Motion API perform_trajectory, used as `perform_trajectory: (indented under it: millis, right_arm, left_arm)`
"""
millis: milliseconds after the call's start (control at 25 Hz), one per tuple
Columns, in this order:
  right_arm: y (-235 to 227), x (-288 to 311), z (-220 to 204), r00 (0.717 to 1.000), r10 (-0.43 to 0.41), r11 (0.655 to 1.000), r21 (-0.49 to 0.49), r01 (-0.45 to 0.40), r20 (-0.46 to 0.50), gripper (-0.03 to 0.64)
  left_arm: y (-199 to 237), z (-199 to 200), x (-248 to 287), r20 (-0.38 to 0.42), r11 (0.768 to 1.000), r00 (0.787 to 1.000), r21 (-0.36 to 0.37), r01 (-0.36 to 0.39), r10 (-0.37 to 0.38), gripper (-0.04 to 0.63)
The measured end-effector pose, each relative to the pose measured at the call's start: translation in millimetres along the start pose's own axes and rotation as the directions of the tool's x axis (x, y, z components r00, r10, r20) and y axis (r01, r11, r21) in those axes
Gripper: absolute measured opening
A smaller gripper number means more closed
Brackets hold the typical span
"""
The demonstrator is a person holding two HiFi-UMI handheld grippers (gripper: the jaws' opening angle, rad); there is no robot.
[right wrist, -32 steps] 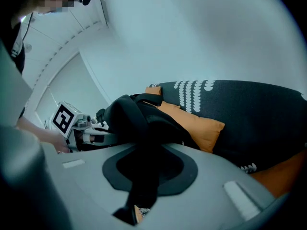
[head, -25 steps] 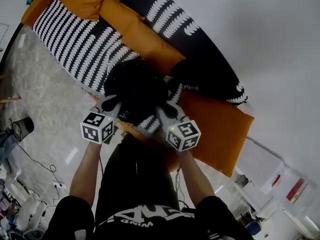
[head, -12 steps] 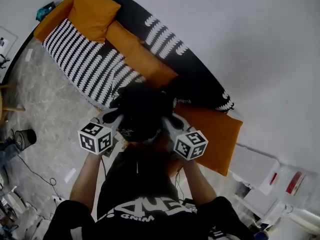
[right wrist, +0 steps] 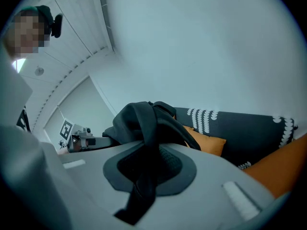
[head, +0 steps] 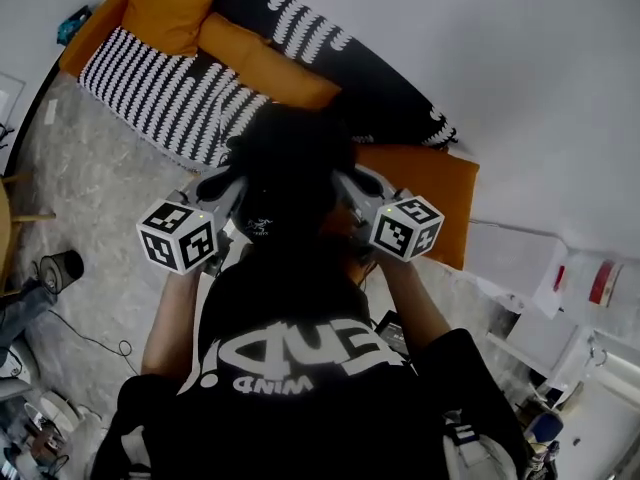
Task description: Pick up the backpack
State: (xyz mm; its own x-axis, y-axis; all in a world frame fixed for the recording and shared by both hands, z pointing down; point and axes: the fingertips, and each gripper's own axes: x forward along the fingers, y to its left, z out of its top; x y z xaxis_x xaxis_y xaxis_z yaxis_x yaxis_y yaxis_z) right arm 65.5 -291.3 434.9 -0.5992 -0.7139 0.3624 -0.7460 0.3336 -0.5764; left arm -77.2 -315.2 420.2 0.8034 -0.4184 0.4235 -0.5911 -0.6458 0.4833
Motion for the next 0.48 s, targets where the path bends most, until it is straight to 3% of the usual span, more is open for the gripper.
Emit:
perform_trajectory:
  millis: [480]
  right_arm:
    - [45,-24,-23,0.999,-0.02,1.0,-0.005,0.02,0.039,0.037]
  left_arm:
    - [-27,-17,-40,0.004,0.999,0.999,0.018,0.038,-0.038,0.018]
